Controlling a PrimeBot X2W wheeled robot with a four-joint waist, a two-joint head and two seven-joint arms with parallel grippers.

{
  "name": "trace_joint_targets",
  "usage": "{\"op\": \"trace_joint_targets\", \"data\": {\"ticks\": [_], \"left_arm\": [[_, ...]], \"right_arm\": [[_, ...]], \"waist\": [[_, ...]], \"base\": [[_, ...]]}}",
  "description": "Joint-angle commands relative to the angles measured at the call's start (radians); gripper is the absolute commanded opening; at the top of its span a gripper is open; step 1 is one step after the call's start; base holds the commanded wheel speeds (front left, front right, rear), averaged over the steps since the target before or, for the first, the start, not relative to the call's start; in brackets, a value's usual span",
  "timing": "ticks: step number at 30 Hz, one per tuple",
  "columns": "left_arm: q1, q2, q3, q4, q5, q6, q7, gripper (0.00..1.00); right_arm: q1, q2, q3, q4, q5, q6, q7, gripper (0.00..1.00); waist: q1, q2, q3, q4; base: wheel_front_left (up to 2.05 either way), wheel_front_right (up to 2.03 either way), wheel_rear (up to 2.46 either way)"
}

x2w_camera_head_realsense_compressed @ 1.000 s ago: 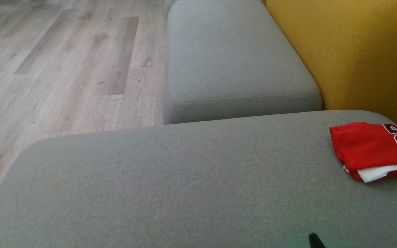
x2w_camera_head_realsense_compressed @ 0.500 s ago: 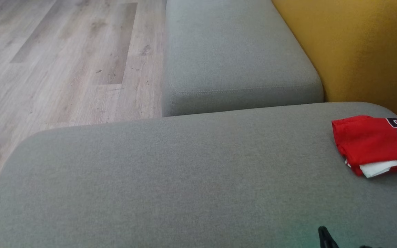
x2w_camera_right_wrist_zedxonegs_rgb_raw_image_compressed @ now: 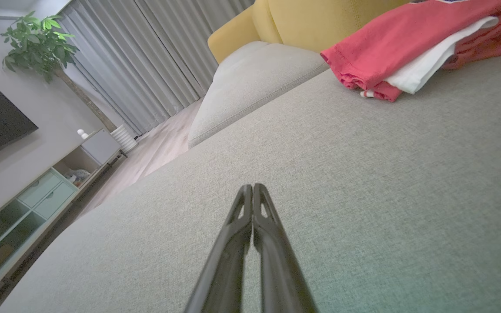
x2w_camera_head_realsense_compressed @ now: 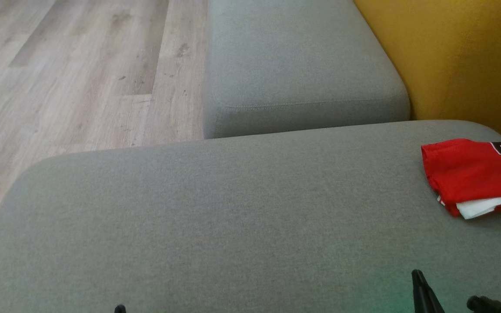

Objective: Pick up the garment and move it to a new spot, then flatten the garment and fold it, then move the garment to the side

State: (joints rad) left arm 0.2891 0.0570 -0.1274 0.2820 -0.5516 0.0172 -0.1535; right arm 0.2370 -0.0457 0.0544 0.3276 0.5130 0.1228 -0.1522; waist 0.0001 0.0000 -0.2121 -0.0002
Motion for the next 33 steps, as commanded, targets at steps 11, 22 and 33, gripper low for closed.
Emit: {"op": "trace_joint_targets", "data": {"ticks": [11, 22, 33], "left_arm": [[-0.096, -0.002, 0.047, -0.035, -0.141, -0.023, 0.034, 0.00], [-0.133, -0.003, 0.071, -0.035, -0.254, -0.039, 0.062, 0.00], [-0.174, -0.003, 0.097, -0.035, -0.378, -0.056, 0.094, 0.00]], "right_arm": [[-0.090, -0.002, -0.022, -0.043, 0.149, 0.003, 0.033, 0.00], [-0.121, -0.003, -0.040, -0.048, 0.265, 0.003, 0.062, 0.00], [-0.156, -0.003, -0.060, -0.053, 0.394, 0.004, 0.093, 0.00]], "waist": [[-0.0001, 0.0000, 0.027, 0.000], [-0.0001, 0.0000, 0.050, 0.000], [-0.0001, 0.0000, 0.076, 0.000]], "base": [[0.00, 0.00, 0.00], [0.00, 0.00, 0.00], [0.00, 0.00, 0.00]]}}
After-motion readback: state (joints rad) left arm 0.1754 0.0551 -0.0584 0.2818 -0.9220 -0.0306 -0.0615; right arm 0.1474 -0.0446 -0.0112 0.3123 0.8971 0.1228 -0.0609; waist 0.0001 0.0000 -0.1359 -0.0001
